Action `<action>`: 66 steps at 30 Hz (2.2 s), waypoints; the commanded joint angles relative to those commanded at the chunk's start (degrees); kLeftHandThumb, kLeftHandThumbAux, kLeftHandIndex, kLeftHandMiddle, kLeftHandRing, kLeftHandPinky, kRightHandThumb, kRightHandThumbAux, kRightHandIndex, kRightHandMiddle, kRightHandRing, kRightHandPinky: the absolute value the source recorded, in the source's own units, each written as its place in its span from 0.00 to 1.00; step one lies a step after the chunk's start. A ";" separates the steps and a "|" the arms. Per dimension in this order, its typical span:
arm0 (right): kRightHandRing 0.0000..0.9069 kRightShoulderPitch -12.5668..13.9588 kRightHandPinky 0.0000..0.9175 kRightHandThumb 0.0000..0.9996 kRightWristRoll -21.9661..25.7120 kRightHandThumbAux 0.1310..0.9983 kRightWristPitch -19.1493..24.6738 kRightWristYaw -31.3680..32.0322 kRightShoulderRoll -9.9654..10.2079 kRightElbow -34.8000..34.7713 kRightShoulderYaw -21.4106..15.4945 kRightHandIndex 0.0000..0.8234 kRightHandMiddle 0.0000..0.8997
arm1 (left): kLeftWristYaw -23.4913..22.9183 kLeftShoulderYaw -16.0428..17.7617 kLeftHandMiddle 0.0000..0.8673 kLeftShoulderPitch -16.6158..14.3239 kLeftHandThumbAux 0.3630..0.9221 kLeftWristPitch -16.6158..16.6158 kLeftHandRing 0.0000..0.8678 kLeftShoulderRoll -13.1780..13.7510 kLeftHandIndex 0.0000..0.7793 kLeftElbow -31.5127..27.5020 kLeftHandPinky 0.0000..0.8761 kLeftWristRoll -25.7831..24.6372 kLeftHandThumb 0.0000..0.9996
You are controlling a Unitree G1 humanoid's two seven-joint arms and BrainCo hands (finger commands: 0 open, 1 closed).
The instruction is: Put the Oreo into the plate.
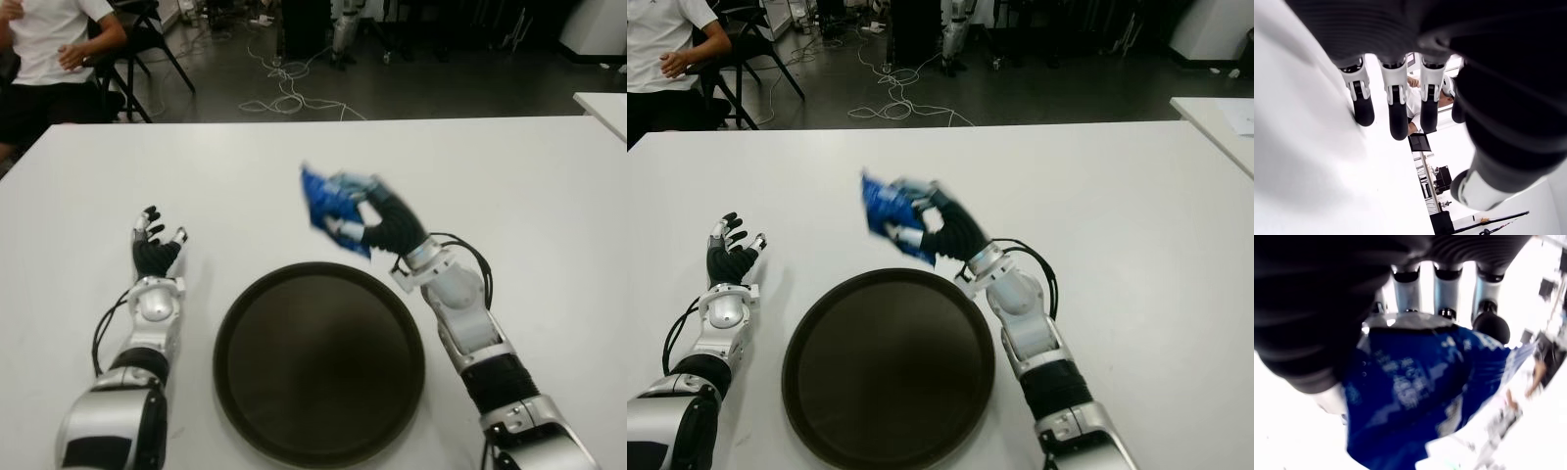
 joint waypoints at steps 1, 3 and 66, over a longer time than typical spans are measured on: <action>0.90 -0.10 0.88 0.69 0.04 0.68 0.63 0.95 -0.32 -0.15 0.34 0.53 0.90 | -0.06 0.01 0.19 -0.01 0.75 -0.01 0.18 0.01 0.18 0.00 0.15 -0.02 0.11; 0.90 -0.25 0.88 0.69 -0.10 0.69 1.68 2.41 -0.86 -0.49 1.00 0.53 0.90 | -0.10 -0.01 0.19 -0.03 0.74 -0.03 0.18 0.03 0.18 0.00 0.15 -0.01 0.11; 0.90 -2.91 0.86 0.70 -22.94 0.68 10.44 5.13 -10.39 -4.39 13.23 0.53 0.91 | -0.09 -0.27 0.21 0.33 0.71 -1.42 0.20 0.20 0.23 -0.12 0.18 0.27 0.12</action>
